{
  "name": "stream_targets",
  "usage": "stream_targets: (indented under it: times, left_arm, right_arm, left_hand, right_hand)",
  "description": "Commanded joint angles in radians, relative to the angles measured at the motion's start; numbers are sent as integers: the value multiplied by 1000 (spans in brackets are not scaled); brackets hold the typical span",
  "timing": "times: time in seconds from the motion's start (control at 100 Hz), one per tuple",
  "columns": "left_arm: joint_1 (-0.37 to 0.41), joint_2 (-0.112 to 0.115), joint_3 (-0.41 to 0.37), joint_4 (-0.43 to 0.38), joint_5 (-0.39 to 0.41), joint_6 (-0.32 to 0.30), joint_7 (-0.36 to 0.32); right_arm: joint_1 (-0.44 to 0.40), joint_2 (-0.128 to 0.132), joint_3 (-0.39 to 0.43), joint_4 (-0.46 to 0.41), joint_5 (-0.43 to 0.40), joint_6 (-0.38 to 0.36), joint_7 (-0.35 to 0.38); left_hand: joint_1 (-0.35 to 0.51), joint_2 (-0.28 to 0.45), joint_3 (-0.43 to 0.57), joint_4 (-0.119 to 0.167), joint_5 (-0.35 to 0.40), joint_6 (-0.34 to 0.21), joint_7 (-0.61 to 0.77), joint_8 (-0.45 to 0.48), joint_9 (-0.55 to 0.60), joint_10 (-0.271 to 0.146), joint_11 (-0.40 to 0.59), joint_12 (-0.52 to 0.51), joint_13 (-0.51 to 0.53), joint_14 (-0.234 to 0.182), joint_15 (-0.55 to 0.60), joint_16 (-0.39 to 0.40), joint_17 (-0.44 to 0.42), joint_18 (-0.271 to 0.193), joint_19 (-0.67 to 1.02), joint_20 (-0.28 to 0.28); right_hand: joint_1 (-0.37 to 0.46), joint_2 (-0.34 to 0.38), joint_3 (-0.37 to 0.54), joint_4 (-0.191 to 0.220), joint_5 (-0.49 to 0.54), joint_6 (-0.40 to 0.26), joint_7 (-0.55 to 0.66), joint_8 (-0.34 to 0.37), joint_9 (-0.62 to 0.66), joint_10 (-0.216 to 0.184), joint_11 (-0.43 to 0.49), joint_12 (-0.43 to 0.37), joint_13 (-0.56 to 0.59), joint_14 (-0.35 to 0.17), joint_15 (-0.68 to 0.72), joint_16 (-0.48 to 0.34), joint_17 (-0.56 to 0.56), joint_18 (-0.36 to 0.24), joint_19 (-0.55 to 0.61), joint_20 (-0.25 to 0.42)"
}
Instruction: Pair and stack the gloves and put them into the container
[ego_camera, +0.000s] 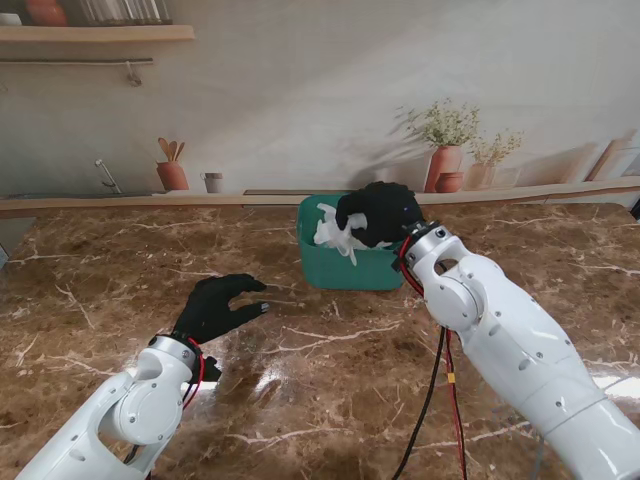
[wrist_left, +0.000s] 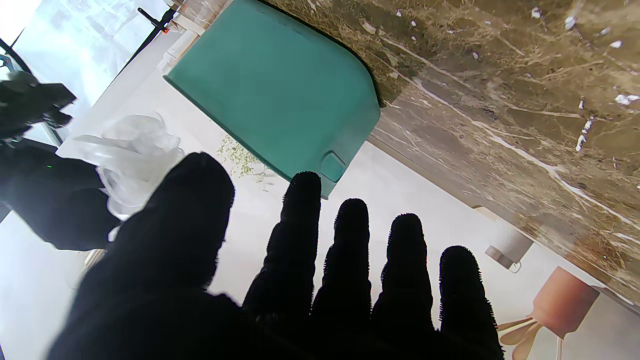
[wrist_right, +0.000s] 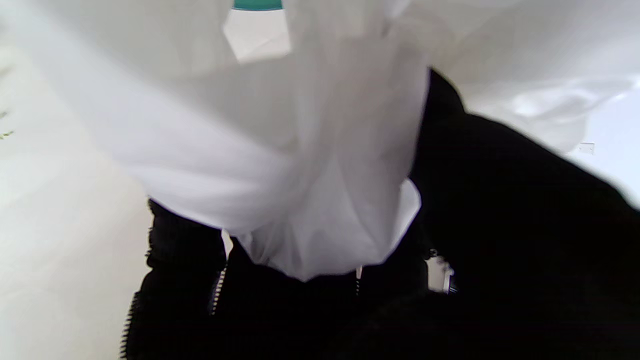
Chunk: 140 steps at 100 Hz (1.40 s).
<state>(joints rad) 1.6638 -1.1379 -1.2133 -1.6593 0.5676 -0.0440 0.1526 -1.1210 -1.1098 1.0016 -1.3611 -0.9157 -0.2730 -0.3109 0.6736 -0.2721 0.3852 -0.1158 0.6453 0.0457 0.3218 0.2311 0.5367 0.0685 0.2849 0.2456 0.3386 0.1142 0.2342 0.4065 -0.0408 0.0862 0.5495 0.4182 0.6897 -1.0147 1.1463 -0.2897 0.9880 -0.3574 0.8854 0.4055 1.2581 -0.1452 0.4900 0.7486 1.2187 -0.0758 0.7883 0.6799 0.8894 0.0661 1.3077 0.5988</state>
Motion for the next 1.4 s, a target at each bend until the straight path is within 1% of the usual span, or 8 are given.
stream_targets:
  times: [0.0, 0.82, 0.91, 0.96, 1.01, 1.05, 1.08, 1.39]
  left_arm:
    - [5, 2, 0, -2, 3, -2, 0]
    - [0, 6, -5, 6, -7, 2, -24]
    - [1, 6, -6, 5, -7, 2, -24]
    - [1, 6, -5, 5, -6, 3, -24]
    - [0, 7, -5, 5, -3, 3, -26]
    - [-1, 7, -5, 6, -3, 3, -27]
    - [-1, 7, -5, 6, -5, 3, -28]
    - [-6, 6, 2, 10, -6, 1, -26]
  right_arm:
    - [46, -12, -7, 45, 10, 16, 7]
    - [446, -122, -405, 633, 186, 91, -114]
    - [452, -120, -416, 636, 198, 97, -75]
    - [449, -115, -414, 626, 196, 108, -50]
    - [439, -107, -403, 605, 198, 122, -16]
    - [434, -103, -397, 594, 197, 129, -2]
    - [429, -98, -391, 581, 195, 137, 14]
    - [380, -54, -319, 479, 147, 138, 94]
  left_hand:
    - [12, 33, -38, 34, 28, -25, 10, 6, 8, -28, -25, -10, 28, -42, -27, -13, -4, -24, -22, 3]
    - [13, 34, -36, 35, 28, -24, 10, 6, 10, -25, -23, -9, 28, -43, -27, -14, -4, -26, -37, 3]
    - [14, 33, -34, 35, 28, -24, 10, 6, 9, -29, -24, -9, 28, -45, -27, -14, -3, -26, -37, 3]
    - [16, 29, -32, 35, 28, -26, 10, 6, 11, -28, -23, -9, 28, -44, -27, -14, -3, -27, -38, 4]
    - [15, 27, -30, 35, 27, -25, 10, 6, 10, -27, -23, -9, 29, -43, -26, -13, -2, -28, -37, 5]
    - [15, 26, -27, 35, 27, -24, 11, 6, 9, -26, -23, -9, 28, -43, -27, -13, -2, -28, -36, 6]
    - [16, 25, -25, 35, 27, -23, 11, 7, 9, -26, -23, -9, 28, -44, -26, -13, -3, -28, -35, 7]
    - [8, 23, -13, 33, 23, -28, 11, 7, 7, -30, -25, -10, 26, -48, -30, -15, -4, -32, -37, 10]
  right_hand:
    - [43, 28, 18, -8, 28, -26, 57, 7, 32, -28, 19, 21, 51, -16, 9, 21, 12, -20, 38, -10]
    - [14, 101, 7, 4, -29, -5, 59, -34, -8, -19, -7, 8, -10, -13, -23, 17, -59, -16, 8, -18]
    - [-17, 81, -4, -11, -88, 29, 6, -82, -66, -15, -70, -35, -70, -8, -109, -26, -113, -11, -26, -27]
    - [-57, 62, 9, -25, -101, 63, -116, -42, -121, -12, -111, -59, -116, -14, -209, -17, -157, -7, -55, -16]
    - [-96, 62, 22, 6, -102, 93, -230, 11, -170, -8, -103, -102, -156, -22, -259, -58, -195, -1, -79, 0]
    - [-147, 71, 35, 102, -107, 121, -334, 83, -210, -8, -104, -179, -196, -21, -287, -96, -232, 7, -105, 12]
    - [-170, 71, 34, 127, -133, 137, -377, 101, -243, -4, -115, -214, -232, -18, -317, -111, -265, 11, -130, 10]
    - [-342, 29, 7, 110, -241, 182, -486, 82, -387, 12, -185, -281, -374, -1, -405, -152, -393, 25, -244, 28]
